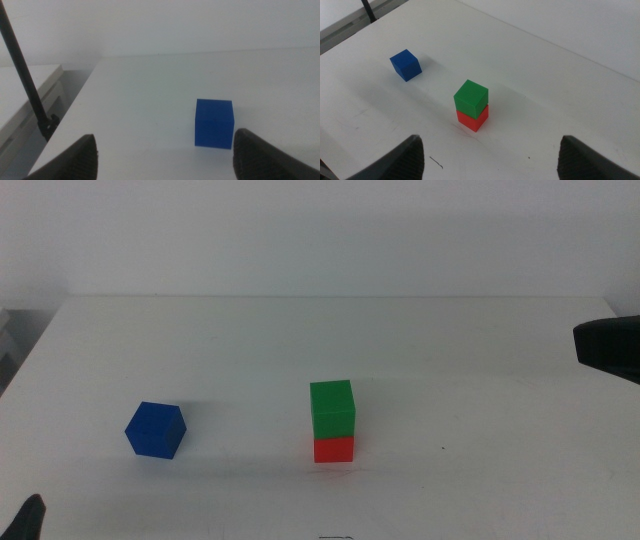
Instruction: Stack red cubes first, then green, then blue cubes in a specific spot.
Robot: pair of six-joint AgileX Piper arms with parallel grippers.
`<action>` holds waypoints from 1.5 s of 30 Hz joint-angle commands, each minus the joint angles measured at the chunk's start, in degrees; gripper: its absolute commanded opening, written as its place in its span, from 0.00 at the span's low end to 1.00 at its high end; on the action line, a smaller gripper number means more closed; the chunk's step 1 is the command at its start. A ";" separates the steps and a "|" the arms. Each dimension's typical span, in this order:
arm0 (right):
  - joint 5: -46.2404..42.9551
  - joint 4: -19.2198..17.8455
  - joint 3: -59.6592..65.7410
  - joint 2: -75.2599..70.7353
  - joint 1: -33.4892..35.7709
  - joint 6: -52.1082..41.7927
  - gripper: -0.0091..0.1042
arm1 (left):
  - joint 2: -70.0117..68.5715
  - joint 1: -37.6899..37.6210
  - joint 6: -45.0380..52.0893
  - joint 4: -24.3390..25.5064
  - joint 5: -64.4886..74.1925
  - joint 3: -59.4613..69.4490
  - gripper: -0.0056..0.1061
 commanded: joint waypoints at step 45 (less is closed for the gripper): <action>-4.41 -0.13 -1.31 -0.30 -0.47 -0.95 0.69 | 77.66 -9.34 1.02 2.69 53.36 -73.73 0.87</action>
